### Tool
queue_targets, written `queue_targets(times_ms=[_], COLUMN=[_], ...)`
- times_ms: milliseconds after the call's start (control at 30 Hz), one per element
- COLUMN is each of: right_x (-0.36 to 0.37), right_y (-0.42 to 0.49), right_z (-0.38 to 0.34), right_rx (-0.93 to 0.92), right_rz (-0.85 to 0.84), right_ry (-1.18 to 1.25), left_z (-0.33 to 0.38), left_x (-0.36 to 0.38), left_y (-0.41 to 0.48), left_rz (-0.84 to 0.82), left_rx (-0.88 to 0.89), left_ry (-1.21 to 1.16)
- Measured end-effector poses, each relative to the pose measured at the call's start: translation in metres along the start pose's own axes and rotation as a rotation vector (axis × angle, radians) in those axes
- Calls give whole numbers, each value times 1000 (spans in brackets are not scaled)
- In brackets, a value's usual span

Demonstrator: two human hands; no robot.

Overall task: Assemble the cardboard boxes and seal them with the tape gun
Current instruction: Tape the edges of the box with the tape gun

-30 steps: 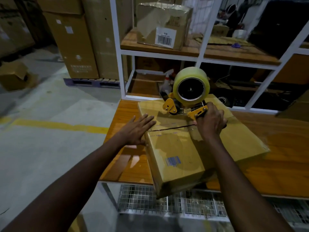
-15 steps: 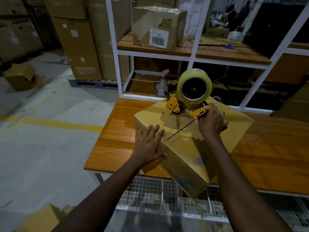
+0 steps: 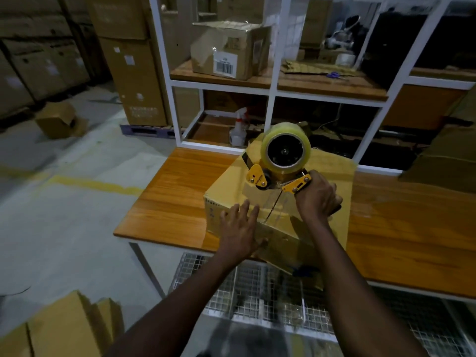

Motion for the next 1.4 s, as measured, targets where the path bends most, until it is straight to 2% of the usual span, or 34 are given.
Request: queue_targets(times_ms=[100, 267, 367, 533, 667, 900, 1033, 1167, 1300, 1333, 1400], right_x=[-6, -16, -17, -10, -1, 6, 7, 7, 4, 3, -1], right_y=[0, -7, -12, -16, -21, -36, -40, -40, -39, -38, -36], right_z=[6, 0, -11, -31, -45, -56, -61, -68, -76, -78, -81], right_rx=[-22, -54, -66, -38, -16, 1, -8, -18, -16, -12, -3], right_rz=[4, 25, 28, 71, 109, 125, 136, 135, 130, 130, 132], right_ry=[8, -35, -55, -80, -136, -175, -166, -174, -155, -148, -127], left_z=[-10, -61, -96, -115, -127, -117, -113, -97, -89, -92, -107], left_x=[-11, -16, -20, -8, 2, 4, 4, 1, -3, -9, -28], left_y=[0, 5, 14, 31, 30, 24, 13, 10, 25, 25, 18], left_rz=[32, -117, -191, -293, -222, -132, -36, -73, -129, -83, 160], left_rx=[43, 83, 70, 186, 145, 101, 0, -86, -40, -46, -135], left_ry=[6, 126, 112, 21, -189, -148, -179, -201, -264, -346, -624])
Point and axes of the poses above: each hand's wrist, its own y-axis towards the middle knuckle, its own x-axis out of the palm, z = x × y, the point moved 9 cm from there along y, towards the middle knuckle, and after that the axes turned 12 degrees about x, right-handed, at the moved point
